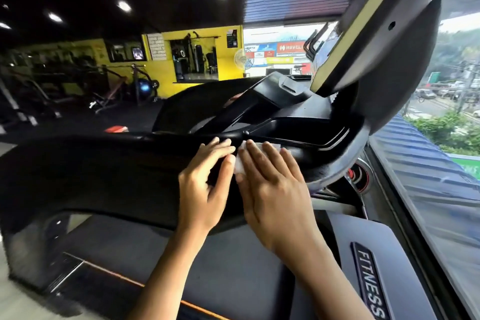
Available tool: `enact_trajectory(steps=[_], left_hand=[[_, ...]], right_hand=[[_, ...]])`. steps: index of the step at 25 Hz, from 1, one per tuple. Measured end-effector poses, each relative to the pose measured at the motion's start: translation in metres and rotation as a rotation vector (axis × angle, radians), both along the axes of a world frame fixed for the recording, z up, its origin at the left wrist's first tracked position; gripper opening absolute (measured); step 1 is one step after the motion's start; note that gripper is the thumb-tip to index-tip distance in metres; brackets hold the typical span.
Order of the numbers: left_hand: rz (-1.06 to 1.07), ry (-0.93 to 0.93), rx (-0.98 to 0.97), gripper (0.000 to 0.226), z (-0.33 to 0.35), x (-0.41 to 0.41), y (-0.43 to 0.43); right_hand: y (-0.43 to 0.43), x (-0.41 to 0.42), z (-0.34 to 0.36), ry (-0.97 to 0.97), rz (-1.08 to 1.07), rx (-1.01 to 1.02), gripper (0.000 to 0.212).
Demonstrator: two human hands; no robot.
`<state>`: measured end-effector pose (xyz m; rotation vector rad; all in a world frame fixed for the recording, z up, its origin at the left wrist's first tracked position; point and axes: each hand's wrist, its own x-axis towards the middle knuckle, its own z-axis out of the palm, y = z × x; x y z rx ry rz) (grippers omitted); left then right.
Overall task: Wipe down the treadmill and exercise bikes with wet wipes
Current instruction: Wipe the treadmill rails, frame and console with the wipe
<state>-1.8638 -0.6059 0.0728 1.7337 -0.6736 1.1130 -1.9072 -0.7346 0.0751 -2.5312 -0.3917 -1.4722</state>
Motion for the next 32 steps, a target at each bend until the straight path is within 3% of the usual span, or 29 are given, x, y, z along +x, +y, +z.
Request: enact_trajectory(steps=[7,14,18,22,24,26,29,32], left_hand=[[0.160,-0.104,0.178,0.033,0.005,0.034,0.076],[0.193,-0.083,0.348,0.045,0.014,0.092,0.184],[0.136,-0.131,0.427,0.046,0.004,0.108,0.194],[0.121,-0.184,0.368,0.041,-0.001,0.111,0.190],[0.108,-0.170,0.389,0.043,-0.001,0.111,0.192],[0.081,-0.154,0.418,0.047,0.000,0.112,0.197],[0.064,-0.158,0.420,0.049,-0.001,0.111,0.198],[0.088,-0.187,0.409,0.046,-0.001,0.112,0.197]], right_hand=[[0.067,0.022,-0.011,-0.139,-0.219,0.146,0.042],[0.168,0.088,0.014,-0.009,-0.327,0.045,0.033],[0.168,0.076,0.006,-0.002,-0.180,-0.128,0.038],[0.149,0.052,0.013,0.011,-0.453,0.099,0.045],[0.157,0.072,0.044,0.245,-0.456,0.175,0.053],[0.182,0.093,0.061,0.386,-0.336,0.047,0.047],[0.197,0.084,0.042,0.260,-0.162,-0.084,0.041],[0.144,0.053,0.030,0.223,-0.374,0.050,0.049]])
